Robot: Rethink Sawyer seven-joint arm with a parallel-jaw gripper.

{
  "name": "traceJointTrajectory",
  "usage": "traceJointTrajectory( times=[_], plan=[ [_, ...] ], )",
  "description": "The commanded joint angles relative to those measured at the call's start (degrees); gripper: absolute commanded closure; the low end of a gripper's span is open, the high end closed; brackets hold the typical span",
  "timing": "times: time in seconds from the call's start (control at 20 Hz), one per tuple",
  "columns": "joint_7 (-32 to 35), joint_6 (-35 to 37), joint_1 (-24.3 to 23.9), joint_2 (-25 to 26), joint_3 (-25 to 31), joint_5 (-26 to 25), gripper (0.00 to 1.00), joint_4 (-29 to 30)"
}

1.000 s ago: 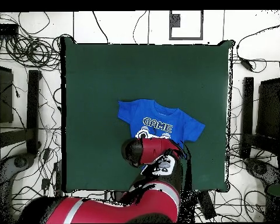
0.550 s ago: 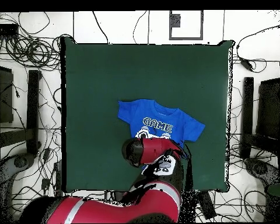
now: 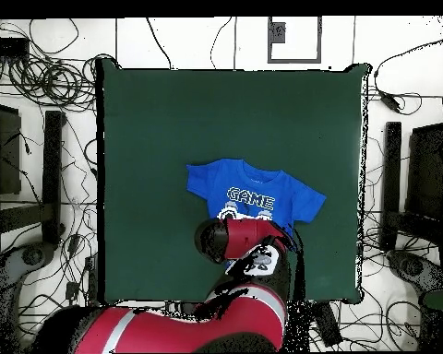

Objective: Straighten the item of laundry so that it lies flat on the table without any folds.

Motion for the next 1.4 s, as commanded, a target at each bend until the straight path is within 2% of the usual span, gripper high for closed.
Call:
traceJointTrajectory(
  times=[0.05, 0.55, 0.9, 1.4],
  plan=[
    [7.05, -13.67, -2.55, 9.77, 0.79, -1.81, 1.0, -0.59],
    [5.8, -14.8, -3.93, 9.64, 1.87, -2.48, 1.0, 0.63],
    [4.52, -15.11, -4.58, 7.85, 0.99, -4.21, 1.0, 3.94],
    [3.06, -19.35, -6.58, 5.77, -0.55, -7.39, 1.0, 9.39]
  ],
)
